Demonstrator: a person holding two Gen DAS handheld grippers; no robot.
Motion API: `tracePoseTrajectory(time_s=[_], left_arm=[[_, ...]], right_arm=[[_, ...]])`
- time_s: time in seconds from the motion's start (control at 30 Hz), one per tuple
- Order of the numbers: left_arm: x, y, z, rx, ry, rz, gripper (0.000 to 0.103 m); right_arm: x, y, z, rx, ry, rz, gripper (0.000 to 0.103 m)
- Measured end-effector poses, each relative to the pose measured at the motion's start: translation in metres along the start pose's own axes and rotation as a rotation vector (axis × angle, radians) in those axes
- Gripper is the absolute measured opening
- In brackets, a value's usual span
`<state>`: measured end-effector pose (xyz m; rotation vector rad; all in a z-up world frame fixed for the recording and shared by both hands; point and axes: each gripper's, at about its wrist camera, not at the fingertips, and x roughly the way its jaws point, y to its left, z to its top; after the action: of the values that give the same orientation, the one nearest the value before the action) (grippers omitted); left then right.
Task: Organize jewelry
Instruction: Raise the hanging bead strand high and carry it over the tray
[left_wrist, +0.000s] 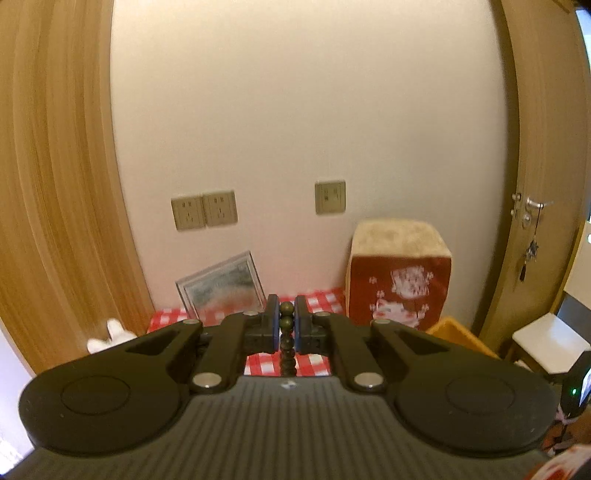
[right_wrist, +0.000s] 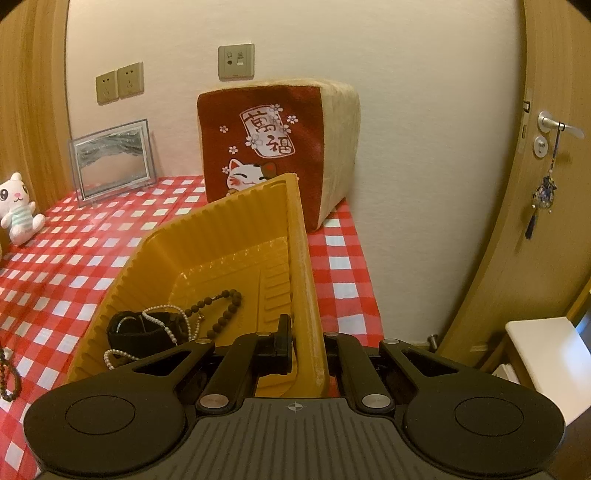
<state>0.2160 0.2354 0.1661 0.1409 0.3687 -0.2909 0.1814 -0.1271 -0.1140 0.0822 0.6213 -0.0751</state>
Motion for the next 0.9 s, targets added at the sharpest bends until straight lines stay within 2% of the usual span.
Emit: tracePoseTrajectory(time_s=[0.27,0.53,0.9], left_arm=[[-0.013,0.000,0.026,0.033,-0.062,0.010,0.006],[-0.017,-0.008,0.043,0.064,-0.103,-0.020,0.006],[-0.013,-0.037,0.069,0.090,-0.154,-0.141,0.006]], right_arm=[[-0.001,0.005,0.004,-0.011,-0.011,0.001,0.005],[0.001,0.015,0.010,-0.029,-0.019,0.002,0.005],[0.003,0.025,0.012,-0.042,-0.013,-0.005,0.005]])
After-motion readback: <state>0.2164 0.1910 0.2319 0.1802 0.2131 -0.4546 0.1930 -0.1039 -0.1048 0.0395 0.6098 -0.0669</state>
